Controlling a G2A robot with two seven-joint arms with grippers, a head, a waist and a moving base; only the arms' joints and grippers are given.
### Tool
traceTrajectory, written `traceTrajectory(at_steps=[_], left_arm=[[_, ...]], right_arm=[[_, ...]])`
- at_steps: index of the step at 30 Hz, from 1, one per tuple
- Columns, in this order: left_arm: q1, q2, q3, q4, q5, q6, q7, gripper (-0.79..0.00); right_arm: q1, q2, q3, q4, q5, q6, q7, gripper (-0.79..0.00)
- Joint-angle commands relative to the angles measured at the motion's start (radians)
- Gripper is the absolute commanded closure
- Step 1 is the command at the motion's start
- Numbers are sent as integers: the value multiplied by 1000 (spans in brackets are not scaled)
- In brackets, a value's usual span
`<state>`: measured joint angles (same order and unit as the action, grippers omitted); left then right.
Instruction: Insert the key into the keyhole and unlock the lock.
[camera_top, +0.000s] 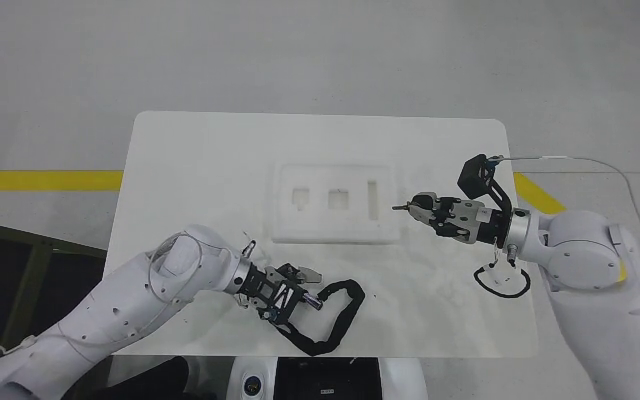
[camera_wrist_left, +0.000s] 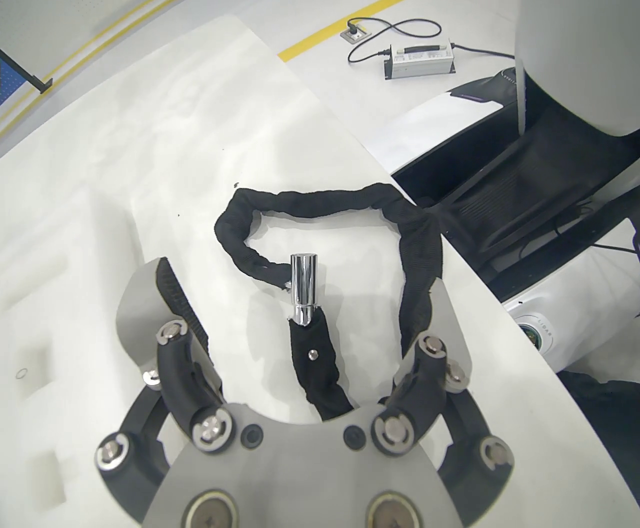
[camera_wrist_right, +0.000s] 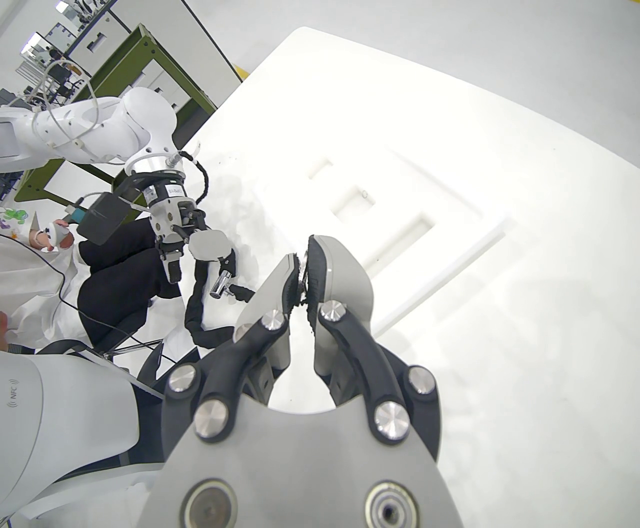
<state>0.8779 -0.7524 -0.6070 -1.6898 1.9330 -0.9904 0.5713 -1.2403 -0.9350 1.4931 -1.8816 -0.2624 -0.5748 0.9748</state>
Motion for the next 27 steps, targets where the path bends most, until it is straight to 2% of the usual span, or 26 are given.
traceTrajectory(at_steps=[1, 13, 27], left_arm=[[5, -3, 4, -5, -4, -5, -24, -785], [26, -6, 6, -24, -25, -22, -177, -785], [0, -16, 21, -9, -134, -22, -259, -785]], right_arm=[[0, 0, 0, 0, 0, 0, 0, 0], [0, 0, 0, 0, 0, 0, 0, 0], [0, 0, 0, 0, 0, 0, 0, 0]])
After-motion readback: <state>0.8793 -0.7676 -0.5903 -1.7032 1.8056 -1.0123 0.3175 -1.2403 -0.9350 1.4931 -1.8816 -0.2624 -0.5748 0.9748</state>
